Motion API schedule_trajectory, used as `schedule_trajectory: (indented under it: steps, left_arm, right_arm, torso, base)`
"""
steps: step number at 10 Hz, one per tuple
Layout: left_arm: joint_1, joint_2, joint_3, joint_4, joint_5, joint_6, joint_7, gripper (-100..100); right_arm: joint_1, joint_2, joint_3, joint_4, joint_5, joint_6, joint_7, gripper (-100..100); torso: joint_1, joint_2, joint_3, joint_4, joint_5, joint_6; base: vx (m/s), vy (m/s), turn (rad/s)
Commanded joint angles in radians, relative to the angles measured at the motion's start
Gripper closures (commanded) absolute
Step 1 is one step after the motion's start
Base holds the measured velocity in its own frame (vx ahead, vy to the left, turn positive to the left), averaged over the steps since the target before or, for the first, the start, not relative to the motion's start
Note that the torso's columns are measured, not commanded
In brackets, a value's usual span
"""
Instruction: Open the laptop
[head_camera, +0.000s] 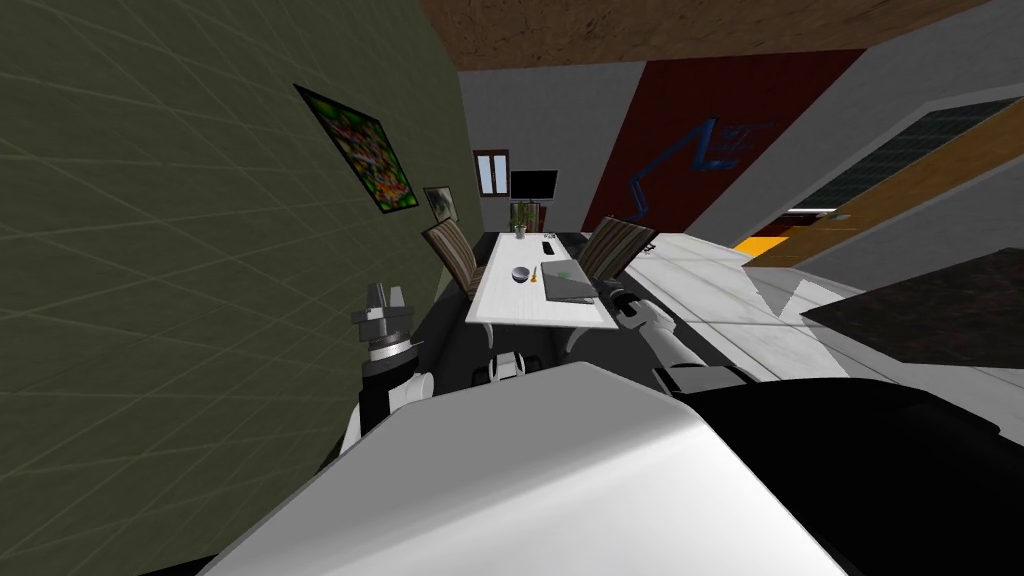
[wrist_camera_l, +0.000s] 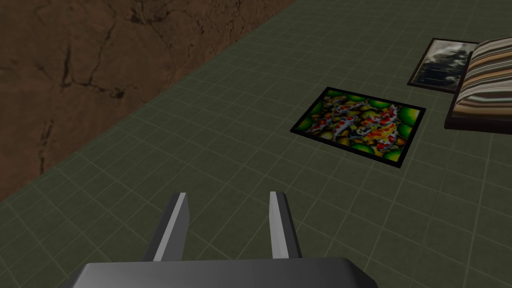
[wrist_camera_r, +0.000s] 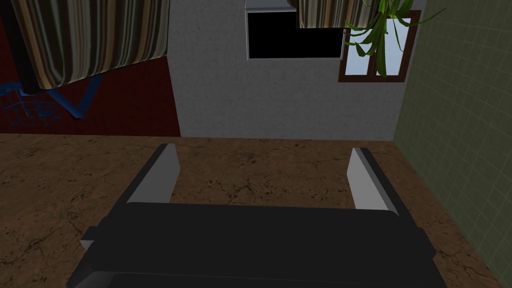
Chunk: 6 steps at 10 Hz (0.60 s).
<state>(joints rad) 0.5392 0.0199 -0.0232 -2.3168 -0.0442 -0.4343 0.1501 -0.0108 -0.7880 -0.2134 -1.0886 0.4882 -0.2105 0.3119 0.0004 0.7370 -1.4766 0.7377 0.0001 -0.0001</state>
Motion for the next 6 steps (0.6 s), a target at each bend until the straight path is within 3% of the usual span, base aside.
schedule_trajectory:
  steps: [1,6]
  left_arm:
    - [0.0,0.0,0.0,0.0,0.0,0.0,0.0,0]
    - [0.0,0.0,0.0,0.0,0.0,0.0,0.0,0]
  right_arm:
    - [-0.001,-0.002,0.001,0.001,0.0,0.002,-0.003,0]
    - [-0.001,-0.002,0.001,0.001,0.0,0.002,-0.003,0]
  torso:
    - [-0.001,-0.001,0.0,0.0,0.0,0.0]
    - [0.0,0.001,0.001,0.0,0.0,0.0]
  base:
    - [0.0,0.0,0.0]
    - [0.0,0.0,0.0]
